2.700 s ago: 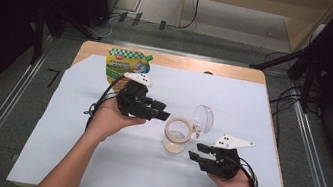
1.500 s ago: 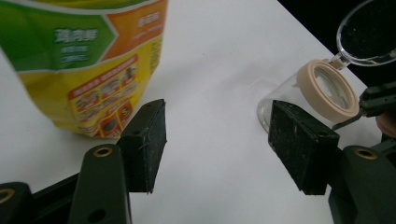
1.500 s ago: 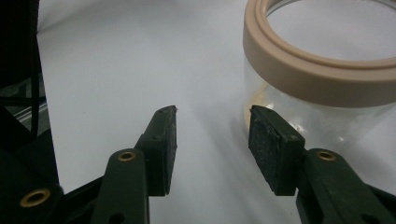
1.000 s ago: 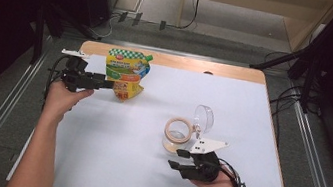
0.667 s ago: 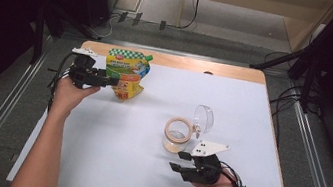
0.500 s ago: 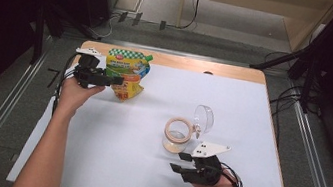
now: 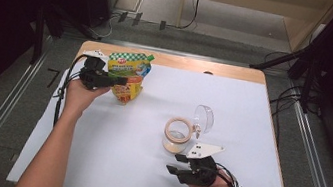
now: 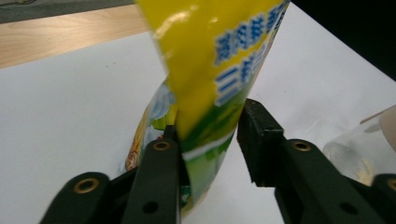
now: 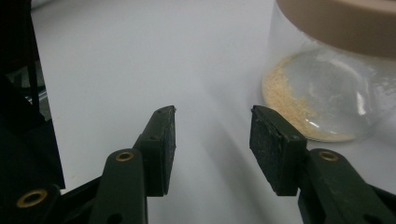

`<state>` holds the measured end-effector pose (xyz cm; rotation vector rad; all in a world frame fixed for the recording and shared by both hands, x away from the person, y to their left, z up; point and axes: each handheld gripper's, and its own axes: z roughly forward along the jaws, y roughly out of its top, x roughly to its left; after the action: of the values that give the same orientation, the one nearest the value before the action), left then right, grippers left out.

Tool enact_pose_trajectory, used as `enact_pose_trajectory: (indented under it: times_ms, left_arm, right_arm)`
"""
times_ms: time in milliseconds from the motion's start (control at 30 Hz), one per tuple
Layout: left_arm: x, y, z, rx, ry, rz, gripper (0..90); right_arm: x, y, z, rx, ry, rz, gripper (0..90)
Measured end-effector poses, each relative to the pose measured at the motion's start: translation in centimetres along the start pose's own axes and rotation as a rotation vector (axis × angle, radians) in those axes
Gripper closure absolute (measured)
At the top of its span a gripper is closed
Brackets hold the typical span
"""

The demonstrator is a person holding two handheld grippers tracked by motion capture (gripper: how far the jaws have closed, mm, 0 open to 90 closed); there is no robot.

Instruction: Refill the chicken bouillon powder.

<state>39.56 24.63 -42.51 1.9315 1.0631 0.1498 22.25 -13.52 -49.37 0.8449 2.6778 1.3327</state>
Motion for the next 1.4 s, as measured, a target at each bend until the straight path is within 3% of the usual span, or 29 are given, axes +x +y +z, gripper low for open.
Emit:
enact_pose_trajectory:
  times_ms: [100,200,400,667,933,1067,1400]
  left_arm:
    - [0.1,0.0,0.0,0.006,-0.021,-0.029,78.5]
    - [-0.1,0.0,-0.4,0.004,-0.011,-0.036,85.3]
    - [-0.2,-0.1,-0.8,-0.006,-0.007,-0.058,88.9]
    - [-1.1,-0.1,-2.2,0.004,-0.041,-0.103,90.0]
    - [-3.2,-0.2,-4.4,0.042,-0.094,-0.063,90.0]
    - [-4.2,-0.2,-5.3,0.034,-0.128,-0.047,90.0]
    - [-6.5,-0.4,-6.1,0.053,-0.163,-0.006,90.0]
  right_arm:
    - [0.2,0.1,0.1,-0.012,0.014,0.007,52.0]
    - [0.5,0.1,-0.2,-0.033,0.012,0.001,52.0]
    - [0.6,0.3,-0.6,-0.07,0.007,0.001,52.0]
    - [1.1,0.6,-0.1,-0.078,0.016,-0.004,52.0]
    - [1.9,1.0,1.0,-0.08,0.034,-0.039,52.2]
    - [2.2,1.3,1.5,-0.083,0.037,-0.034,51.9]
    - [2.5,1.8,2.9,-0.076,0.025,-0.044,50.6]
